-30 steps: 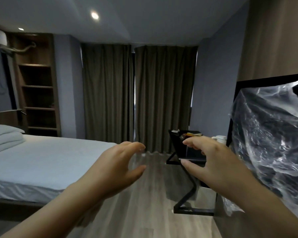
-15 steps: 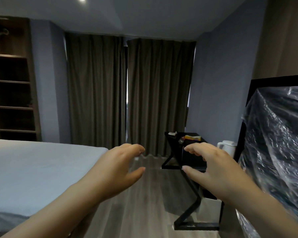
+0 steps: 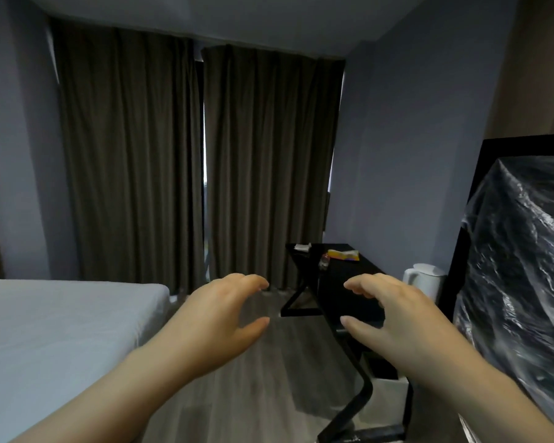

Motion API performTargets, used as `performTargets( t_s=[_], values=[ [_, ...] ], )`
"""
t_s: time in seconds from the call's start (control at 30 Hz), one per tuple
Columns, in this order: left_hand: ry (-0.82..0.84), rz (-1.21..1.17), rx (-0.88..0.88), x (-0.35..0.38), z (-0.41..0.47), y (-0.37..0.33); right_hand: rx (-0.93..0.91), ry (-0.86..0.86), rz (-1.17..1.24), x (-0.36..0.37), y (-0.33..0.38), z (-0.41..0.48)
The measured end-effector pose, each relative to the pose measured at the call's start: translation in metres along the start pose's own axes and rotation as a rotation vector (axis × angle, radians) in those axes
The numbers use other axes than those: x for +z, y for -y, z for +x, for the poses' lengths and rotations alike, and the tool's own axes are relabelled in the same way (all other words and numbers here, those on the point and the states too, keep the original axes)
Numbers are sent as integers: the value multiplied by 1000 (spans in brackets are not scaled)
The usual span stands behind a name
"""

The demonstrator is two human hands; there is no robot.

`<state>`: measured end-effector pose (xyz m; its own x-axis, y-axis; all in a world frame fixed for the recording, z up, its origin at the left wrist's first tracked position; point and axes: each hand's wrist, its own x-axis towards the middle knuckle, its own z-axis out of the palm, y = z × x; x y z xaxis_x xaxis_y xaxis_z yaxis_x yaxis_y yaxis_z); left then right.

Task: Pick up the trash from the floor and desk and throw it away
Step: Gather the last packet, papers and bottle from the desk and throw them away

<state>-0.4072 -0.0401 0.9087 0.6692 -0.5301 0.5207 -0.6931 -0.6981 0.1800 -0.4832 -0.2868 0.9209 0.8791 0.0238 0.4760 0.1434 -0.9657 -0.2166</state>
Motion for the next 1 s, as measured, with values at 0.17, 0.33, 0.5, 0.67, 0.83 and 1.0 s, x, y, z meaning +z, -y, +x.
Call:
performTargets(
  t_s=[0.17,0.33,0.5,0.67,0.83,1.0],
  values=[
    [13,-6,-9,44,68,45,11,-12,-9,45,-44,70],
    [28,10,-15,83,150,83,35,-27,13,75,-97,151],
    [43,-9,-42,127,216,125,39,7,1,112,-141,223],
    [64,-19,-51,171,275,174,65,57,-5,153,-172,288],
    [88,-49,-29,219,340,235,110,59,-2,201,-194,358],
    [103,-85,8,246,414,308,182,68,7,243,-208,439]
  ],
)
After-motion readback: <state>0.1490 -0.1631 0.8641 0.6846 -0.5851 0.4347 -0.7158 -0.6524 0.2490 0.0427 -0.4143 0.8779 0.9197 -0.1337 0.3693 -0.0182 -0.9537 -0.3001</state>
